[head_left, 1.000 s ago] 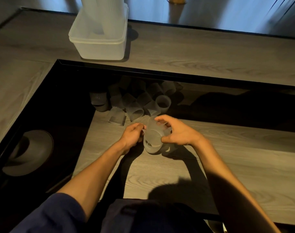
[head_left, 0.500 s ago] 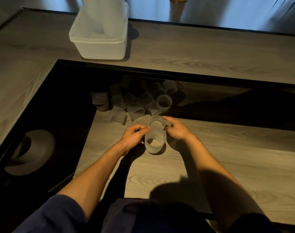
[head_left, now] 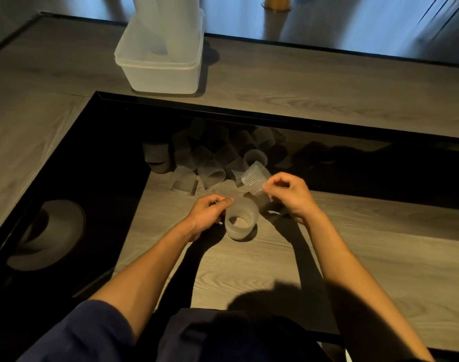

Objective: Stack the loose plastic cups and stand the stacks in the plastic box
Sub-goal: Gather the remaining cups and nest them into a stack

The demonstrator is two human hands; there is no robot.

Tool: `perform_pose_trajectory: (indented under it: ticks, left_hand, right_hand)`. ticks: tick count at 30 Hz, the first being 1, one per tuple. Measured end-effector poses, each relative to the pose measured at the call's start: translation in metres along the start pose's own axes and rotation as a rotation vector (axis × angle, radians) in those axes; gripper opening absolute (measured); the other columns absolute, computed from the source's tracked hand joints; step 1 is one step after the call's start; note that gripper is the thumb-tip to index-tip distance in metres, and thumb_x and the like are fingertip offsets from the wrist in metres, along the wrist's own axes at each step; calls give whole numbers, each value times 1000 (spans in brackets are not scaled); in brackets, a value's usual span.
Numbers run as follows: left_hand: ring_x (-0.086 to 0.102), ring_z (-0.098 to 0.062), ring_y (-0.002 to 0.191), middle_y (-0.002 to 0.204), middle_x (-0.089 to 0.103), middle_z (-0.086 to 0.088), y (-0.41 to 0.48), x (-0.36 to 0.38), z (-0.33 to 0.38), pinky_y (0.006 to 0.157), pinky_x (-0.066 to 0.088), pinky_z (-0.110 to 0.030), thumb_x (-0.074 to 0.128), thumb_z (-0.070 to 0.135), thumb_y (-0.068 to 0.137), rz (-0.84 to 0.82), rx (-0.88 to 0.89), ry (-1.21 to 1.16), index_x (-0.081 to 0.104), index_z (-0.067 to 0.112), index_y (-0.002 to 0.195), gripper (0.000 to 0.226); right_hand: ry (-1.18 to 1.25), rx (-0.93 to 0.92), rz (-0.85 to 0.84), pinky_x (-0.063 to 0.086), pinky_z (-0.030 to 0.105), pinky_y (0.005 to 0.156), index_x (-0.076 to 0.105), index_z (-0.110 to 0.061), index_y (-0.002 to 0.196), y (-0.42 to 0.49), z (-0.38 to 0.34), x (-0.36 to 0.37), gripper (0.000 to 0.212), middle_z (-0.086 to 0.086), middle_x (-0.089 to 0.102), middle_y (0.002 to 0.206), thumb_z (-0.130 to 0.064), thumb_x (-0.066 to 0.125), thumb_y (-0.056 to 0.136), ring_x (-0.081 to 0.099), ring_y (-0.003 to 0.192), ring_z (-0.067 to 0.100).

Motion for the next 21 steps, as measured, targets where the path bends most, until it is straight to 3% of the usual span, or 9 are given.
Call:
perform_pose_trajectory:
  ticks: [3, 5, 10, 13, 16, 18, 21]
  left_hand:
    - [52, -10, 66, 81, 62, -2, -1, -1, -4, 45, 37, -13, 62, 37, 100, -15, -12, 23, 68, 1, 111, 38]
    - [52, -12, 69, 81, 62, -1, -2, 0, -6, 49, 37, -18, 61, 40, 100, -26, -17, 36, 67, 4, 110, 38]
    - [54, -14, 75, 91, 65, -2, -5, 0, -8, 54, 38, -22, 59, 41, 101, -40, -19, 42, 69, 18, 105, 25]
    - [54, -14, 73, 91, 66, -3, -7, 0, -9, 57, 38, -24, 55, 46, 102, -55, -32, 41, 69, 18, 108, 32]
    - [53, -14, 70, 82, 63, -1, -6, -1, -12, 62, 37, -29, 48, 52, 103, -68, -67, 6, 68, 22, 98, 36]
    - [53, -15, 69, 81, 62, -2, -5, -2, -13, 63, 38, -31, 45, 51, 104, -67, -77, -12, 68, 24, 96, 37]
    - [61, -17, 76, 83, 66, -2, -2, -11, -14, 68, 47, -30, 52, 38, 105, 32, -50, 13, 72, 17, 97, 29]
  right_hand:
    - [298, 22, -190, 56, 41, 97, 69, -14, 83, -15, -13, 10, 14, 7, 66, 125, -1, 73, 88, 65, 117, 23]
    - [254, -20, -289, 55, 43, 101, 68, -12, 83, -24, -20, 17, 14, 8, 61, 137, -1, 76, 85, 60, 127, 25]
    - [-265, -175, -364, 57, 41, 96, 63, -18, 103, -42, -31, 40, 32, -5, 58, 131, -10, 84, 80, 59, 121, 14]
    - [-341, -174, -331, 59, 44, 91, 57, -23, 106, -47, -32, 50, 39, -8, 55, 130, -9, 83, 80, 59, 116, 12]
    - [-409, -214, -289, 57, 41, 92, 54, -29, 113, -48, -33, 52, 48, -8, 52, 130, -11, 83, 79, 56, 117, 14]
    - [-526, -196, -311, 50, 36, 103, 47, -35, 136, -49, -26, 58, 70, -7, 48, 143, -14, 84, 79, 50, 131, 17]
    - [-603, -81, -396, 28, 31, 118, 15, -36, 162, -52, -4, 66, 112, -5, 21, 167, -18, 86, 78, 27, 150, 17]
Point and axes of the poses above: each hand's wrist, its own y-axis towards the middle knuckle, its own x-axis out of the palm, z = x × y, the point moved 8 cm from there along y, towards the middle knuckle
